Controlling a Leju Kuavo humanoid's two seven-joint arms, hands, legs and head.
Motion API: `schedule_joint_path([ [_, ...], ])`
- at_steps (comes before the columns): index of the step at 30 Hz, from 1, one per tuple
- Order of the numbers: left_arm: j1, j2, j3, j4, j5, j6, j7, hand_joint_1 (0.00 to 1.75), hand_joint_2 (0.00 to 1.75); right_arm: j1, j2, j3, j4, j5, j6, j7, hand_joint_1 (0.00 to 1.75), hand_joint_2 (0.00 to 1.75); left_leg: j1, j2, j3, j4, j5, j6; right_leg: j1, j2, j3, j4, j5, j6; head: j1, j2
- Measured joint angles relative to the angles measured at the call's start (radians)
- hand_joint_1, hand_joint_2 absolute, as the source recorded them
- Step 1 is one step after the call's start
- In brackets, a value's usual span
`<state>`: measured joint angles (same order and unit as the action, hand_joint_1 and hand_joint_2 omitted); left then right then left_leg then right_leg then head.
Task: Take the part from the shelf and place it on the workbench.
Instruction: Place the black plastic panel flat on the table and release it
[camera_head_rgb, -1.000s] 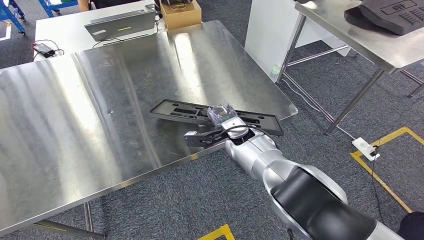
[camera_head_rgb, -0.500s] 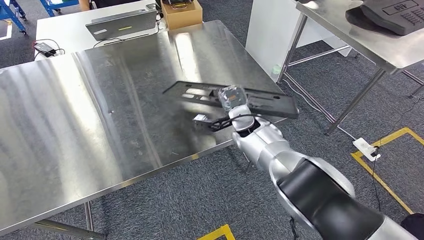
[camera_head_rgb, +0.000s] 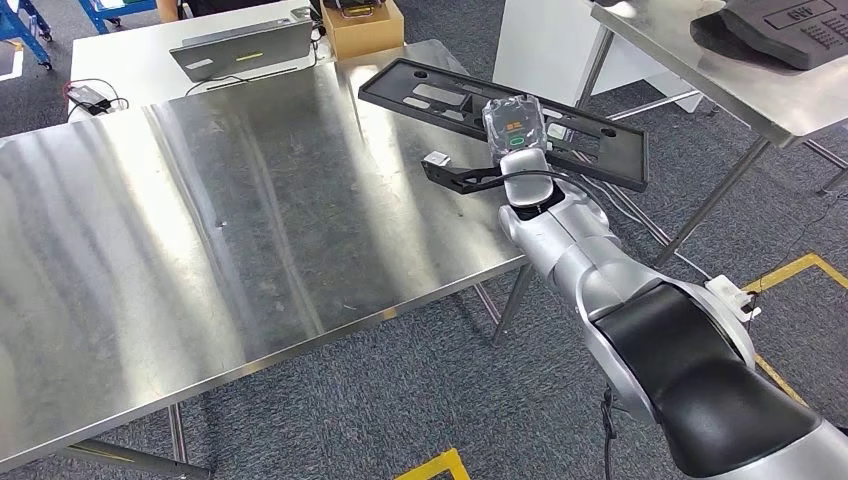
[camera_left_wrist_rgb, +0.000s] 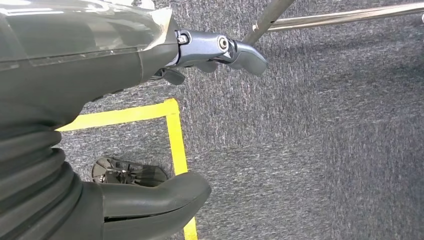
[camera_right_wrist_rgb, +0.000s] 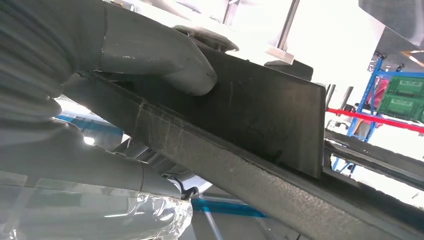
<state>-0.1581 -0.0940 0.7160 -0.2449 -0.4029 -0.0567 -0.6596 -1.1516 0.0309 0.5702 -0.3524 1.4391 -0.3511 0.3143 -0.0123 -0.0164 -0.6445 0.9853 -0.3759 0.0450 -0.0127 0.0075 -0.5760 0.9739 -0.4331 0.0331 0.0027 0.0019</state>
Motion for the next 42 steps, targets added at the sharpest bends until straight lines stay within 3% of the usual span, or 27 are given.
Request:
schedule_joint_path([
  [19, -0.014, -0.001, 0.000, -0.005, -0.018, -0.006, 0.023, 0.00, 1.75, 0.039, 0.025, -0.030, 0.000, 0.061, 0.016, -0.046, 1.75, 1.75, 0.000, 0.000, 0.000, 0.000, 0.000, 0.000, 0.000, 0.000, 0.000, 0.000, 0.000, 0.000, 0.000, 0.000],
  [31, -0.016, -0.003, 0.000, -0.007, -0.027, -0.006, 0.025, 0.00, 1.75, 0.070, 0.077, -0.062, 0.001, 0.071, -0.011, -0.160, 1.75, 1.75, 0.000, 0.001, 0.000, 0.000, 0.000, 0.000, 0.000, 0.000, 0.000, 0.000, 0.000, 0.000, 0.000, 0.000],
  [33, -0.017, -0.007, 0.000, -0.008, -0.033, -0.003, 0.025, 0.00, 1.75, 0.085, 0.115, -0.061, 0.001, 0.071, -0.017, -0.218, 1.75, 1.75, 0.001, 0.001, 0.000, 0.000, 0.000, 0.000, 0.000, 0.001, 0.000, 0.000, 0.000, 0.000, 0.000, 0.000],
  [36, -0.021, -0.013, 0.000, -0.010, -0.040, 0.004, 0.026, 0.00, 1.75, 0.127, 0.218, -0.032, 0.001, 0.072, -0.023, -0.343, 1.75, 1.75, 0.003, 0.001, 0.000, 0.000, -0.001, -0.001, 0.001, 0.001, -0.001, 0.000, -0.001, -0.001, 0.000, 0.000],
  [42, -0.021, -0.014, 0.001, -0.011, -0.040, 0.006, 0.026, 0.00, 1.75, 0.163, 0.286, 0.025, 0.003, 0.072, -0.022, -0.392, 1.75, 1.75, 0.003, 0.001, 0.000, -0.001, -0.001, -0.001, 0.001, 0.001, -0.001, 0.000, -0.001, -0.001, 0.000, 0.000],
])
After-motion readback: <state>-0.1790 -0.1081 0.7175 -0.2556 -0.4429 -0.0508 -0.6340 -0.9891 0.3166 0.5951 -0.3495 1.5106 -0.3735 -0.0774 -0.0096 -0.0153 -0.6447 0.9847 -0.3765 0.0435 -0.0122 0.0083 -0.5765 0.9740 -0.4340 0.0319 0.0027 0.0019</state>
